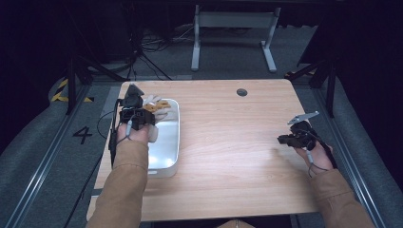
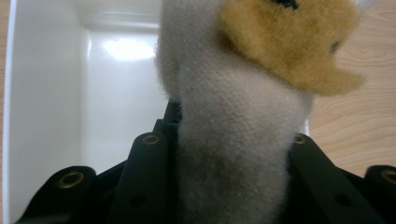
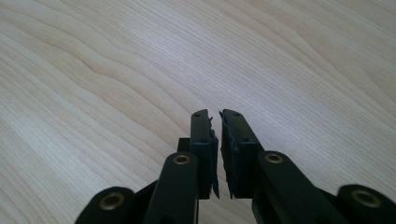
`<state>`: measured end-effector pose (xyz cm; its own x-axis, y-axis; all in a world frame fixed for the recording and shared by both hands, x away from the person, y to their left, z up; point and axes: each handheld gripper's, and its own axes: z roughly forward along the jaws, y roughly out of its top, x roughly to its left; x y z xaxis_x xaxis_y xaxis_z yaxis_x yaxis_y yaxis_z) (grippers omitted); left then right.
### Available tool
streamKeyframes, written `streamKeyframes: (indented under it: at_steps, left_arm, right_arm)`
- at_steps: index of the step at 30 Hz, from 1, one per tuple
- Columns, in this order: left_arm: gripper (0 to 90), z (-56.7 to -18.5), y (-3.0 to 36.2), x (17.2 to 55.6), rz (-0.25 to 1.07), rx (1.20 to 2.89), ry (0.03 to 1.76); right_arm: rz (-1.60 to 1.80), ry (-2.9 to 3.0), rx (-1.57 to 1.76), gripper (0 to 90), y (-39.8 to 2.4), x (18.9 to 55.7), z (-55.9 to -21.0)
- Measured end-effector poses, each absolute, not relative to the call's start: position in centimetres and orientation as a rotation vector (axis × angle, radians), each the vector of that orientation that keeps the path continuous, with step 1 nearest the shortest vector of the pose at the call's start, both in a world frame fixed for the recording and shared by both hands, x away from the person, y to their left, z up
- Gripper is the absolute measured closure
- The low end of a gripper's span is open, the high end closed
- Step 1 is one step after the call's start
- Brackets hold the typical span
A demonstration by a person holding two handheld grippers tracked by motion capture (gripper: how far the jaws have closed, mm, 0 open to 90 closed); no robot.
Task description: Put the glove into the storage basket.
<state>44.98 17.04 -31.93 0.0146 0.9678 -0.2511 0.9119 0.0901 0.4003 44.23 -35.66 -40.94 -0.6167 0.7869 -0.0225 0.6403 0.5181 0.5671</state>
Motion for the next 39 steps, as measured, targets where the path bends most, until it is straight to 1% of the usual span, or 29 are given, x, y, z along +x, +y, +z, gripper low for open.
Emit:
streamKeyframes:
  at_steps: [8,17,27,39]
  left_arm:
    - [68.0,-33.3,17.9,44.8,0.175,1.795,1.948]
    - [67.8,-37.1,18.7,44.4,0.154,1.752,1.996]
    - [67.8,-39.1,19.4,44.5,0.145,1.717,2.032]
    - [67.6,-40.4,19.6,44.8,0.116,1.767,2.076]
  right_arm:
    - [0.762,2.489,1.197,83.4,-35.4,44.4,-40.9]
    - [0.761,2.486,1.200,82.8,-35.5,44.3,-40.9]
    - [0.758,2.501,1.194,82.6,-35.5,44.4,-41.1]
    - [0.756,2.498,1.196,82.2,-35.5,44.4,-41.2]
